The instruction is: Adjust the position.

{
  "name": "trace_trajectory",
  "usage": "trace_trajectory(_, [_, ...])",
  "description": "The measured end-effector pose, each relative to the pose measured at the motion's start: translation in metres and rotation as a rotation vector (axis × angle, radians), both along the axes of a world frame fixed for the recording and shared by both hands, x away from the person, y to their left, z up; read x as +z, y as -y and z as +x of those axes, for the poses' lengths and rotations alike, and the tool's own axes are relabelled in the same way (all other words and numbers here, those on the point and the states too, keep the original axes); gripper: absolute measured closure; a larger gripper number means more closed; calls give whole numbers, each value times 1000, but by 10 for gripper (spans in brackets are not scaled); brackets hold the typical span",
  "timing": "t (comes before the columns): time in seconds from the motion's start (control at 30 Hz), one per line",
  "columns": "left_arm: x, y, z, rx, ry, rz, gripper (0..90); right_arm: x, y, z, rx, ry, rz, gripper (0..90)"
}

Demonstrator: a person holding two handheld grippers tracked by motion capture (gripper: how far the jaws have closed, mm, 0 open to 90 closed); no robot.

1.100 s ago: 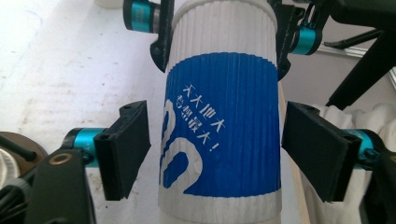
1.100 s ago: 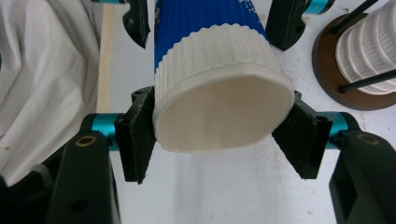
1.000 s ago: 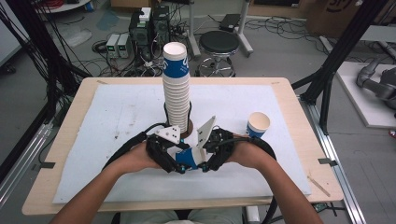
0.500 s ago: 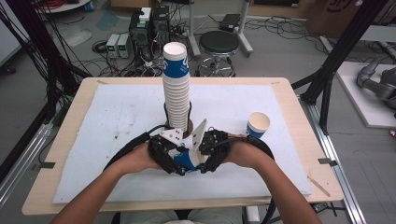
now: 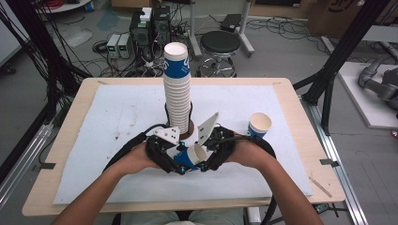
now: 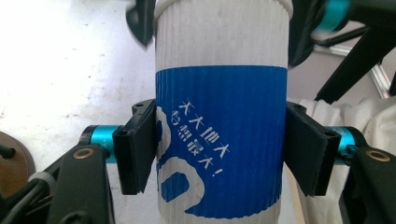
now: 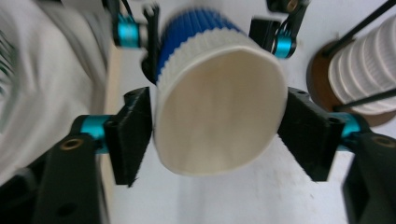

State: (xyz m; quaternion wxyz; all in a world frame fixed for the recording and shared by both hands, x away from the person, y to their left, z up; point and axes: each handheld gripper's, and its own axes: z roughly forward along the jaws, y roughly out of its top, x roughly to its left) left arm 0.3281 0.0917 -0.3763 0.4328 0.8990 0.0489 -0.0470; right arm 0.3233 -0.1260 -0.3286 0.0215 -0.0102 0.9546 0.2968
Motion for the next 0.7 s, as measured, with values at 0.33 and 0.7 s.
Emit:
trace_trajectory(0.33, [-9, -23, -1, 55, -1, -195, 323, 8, 42, 3, -126, -20, 290, 220])
trace_trajectory(0.7, [-12, -59, -6, 184, 96, -501, 314, -8, 77, 0, -316, -4, 448, 213])
